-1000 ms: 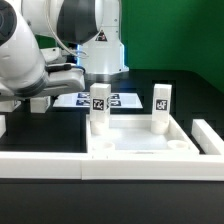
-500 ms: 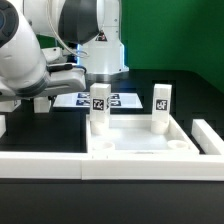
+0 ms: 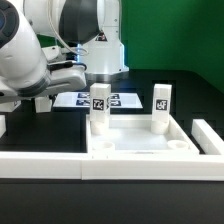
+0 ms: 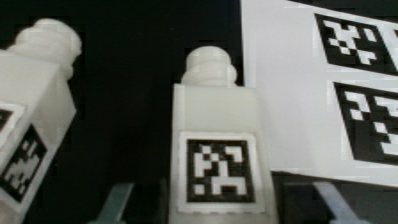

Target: Assemble square table

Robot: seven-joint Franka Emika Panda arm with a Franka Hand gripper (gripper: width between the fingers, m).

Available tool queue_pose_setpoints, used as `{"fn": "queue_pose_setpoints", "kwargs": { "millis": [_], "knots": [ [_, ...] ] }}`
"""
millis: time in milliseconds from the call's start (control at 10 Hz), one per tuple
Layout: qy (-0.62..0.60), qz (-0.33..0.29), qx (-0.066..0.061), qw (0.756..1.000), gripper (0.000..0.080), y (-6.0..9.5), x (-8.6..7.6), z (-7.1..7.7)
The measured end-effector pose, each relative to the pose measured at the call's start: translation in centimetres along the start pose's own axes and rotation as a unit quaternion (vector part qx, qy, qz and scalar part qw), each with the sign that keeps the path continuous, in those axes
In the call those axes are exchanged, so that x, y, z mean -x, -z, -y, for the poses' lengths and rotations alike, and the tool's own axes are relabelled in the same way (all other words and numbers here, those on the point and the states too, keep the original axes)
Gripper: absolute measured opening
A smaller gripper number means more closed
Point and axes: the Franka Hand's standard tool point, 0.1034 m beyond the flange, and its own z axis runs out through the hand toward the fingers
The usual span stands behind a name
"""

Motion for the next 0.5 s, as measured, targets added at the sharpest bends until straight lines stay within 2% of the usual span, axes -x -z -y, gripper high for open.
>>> {"fn": "queue_pose_setpoints", "kwargs": {
  "millis": [100,200,400,500],
  "knots": [
    [0.004,0.001,0.004,1.0,0.0291,0.06,-0.08,0.13],
    [0.004,-0.009,0.003,1.0,0.0291,0.2,-0.19,0.15],
    [0.006,-0.09,0.013,0.996,0.0292,0.78,-0.35,-0.2],
    [0.006,-0.109,0.015,0.994,0.0292,0.77,-0.2,-0.24]
  ]
}}
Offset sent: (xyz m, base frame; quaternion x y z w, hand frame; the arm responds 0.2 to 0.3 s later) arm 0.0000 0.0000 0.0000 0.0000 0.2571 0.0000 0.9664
